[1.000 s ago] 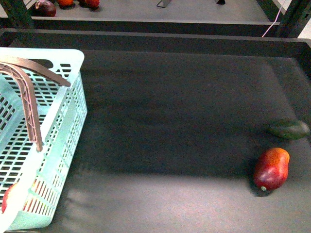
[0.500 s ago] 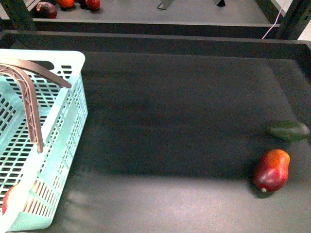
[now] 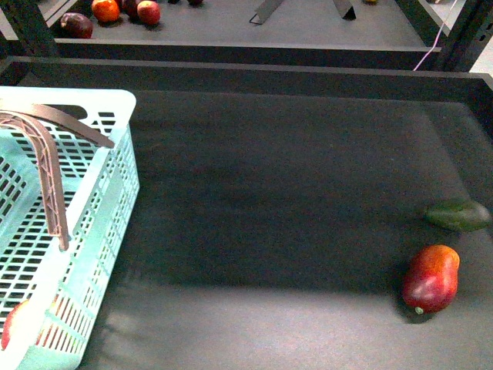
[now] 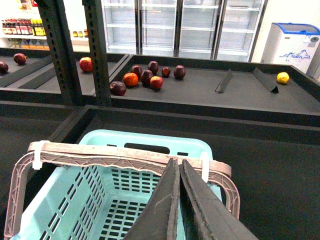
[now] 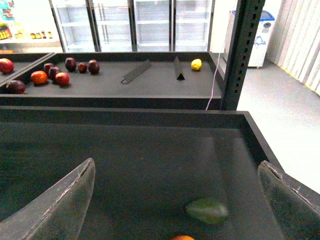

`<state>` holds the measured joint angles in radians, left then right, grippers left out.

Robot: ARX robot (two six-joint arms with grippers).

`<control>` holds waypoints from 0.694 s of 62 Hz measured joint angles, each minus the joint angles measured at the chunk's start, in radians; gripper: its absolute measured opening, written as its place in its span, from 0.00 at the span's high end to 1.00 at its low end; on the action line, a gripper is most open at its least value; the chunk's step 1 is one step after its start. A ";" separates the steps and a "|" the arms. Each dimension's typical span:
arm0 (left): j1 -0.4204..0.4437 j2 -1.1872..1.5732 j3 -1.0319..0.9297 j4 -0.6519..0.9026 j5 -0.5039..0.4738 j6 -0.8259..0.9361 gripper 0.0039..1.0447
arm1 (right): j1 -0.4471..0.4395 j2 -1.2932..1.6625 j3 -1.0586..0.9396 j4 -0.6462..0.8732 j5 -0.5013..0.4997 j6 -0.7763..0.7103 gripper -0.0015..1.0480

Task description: Pick apple with right arm and hold basket with left

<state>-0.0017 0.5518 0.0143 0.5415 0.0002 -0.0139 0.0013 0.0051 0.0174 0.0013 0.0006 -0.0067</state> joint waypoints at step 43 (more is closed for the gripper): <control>0.000 -0.352 0.000 -0.341 0.000 0.003 0.97 | 0.000 0.000 0.000 0.000 0.000 0.000 0.08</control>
<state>-0.0017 0.1997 0.0143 0.2005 0.0002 -0.0113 0.0013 0.0048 0.0174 0.0013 0.0006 -0.0067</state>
